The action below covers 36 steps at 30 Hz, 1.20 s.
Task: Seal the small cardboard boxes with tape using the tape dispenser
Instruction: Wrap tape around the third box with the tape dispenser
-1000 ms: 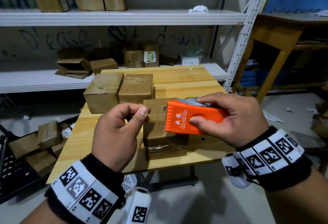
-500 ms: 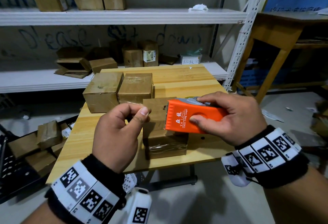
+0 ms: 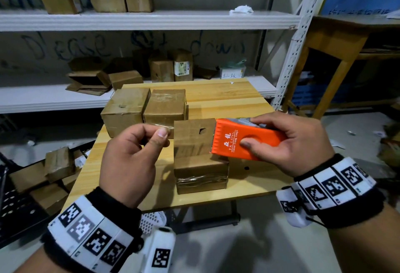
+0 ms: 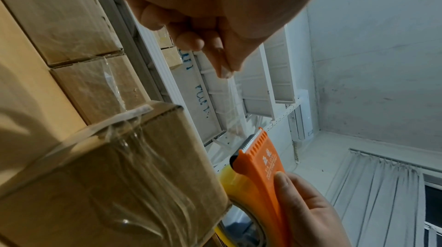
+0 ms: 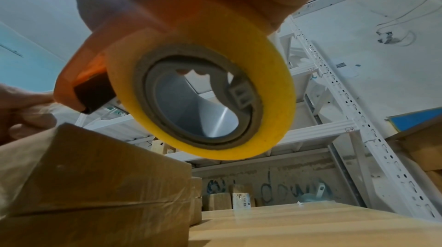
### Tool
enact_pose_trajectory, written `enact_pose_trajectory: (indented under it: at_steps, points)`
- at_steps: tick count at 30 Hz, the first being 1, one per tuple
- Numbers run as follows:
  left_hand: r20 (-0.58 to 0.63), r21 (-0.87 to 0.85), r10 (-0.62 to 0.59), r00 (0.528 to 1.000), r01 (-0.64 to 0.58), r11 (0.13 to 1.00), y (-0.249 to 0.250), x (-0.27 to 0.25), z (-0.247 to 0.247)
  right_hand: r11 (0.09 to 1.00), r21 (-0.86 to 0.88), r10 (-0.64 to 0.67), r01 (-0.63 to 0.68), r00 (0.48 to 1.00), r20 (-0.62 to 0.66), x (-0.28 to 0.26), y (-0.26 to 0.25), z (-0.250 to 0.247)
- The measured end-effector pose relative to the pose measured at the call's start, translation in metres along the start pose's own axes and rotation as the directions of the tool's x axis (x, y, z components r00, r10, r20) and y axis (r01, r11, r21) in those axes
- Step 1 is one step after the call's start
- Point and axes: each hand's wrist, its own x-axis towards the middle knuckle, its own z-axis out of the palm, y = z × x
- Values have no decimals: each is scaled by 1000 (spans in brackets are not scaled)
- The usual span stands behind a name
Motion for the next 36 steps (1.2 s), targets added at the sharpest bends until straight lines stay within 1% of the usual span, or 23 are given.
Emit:
enact_pose_trajectory:
  at_steps: [8,10,13,17,19,27,36]
  points:
    - [-3,14,5,1000,-5,1000,1,-2,1,1000,-1,10,-10,1000,20,-1,2,-1]
    - [-14,-6,0,1000,0,1000,-1,-1,0,1000,-3,10,-10,1000,18,-1,3,-1]
    - [-42,-36,-13,999,12,999,-7,4,-6,998,-29,48,-48,999,5,-3,9,-4]
    - [-42,-29,-33,999,32,999,-15,8,-12,995,-55,84,-84,996,3,-6,15,-4]
    - [-43,-40,-32,999,31,999,-16,7,-11,996,-54,79,-78,997,16,-6,14,-3]
    - [-57,-44,-26,998,23,999,-10,9,-13,996,-58,73,-73,997,1,-6,15,-5]
    - [-74,-21,-27,997,25,999,-12,9,-13,997,-44,65,-65,998,0,-6,17,-4]
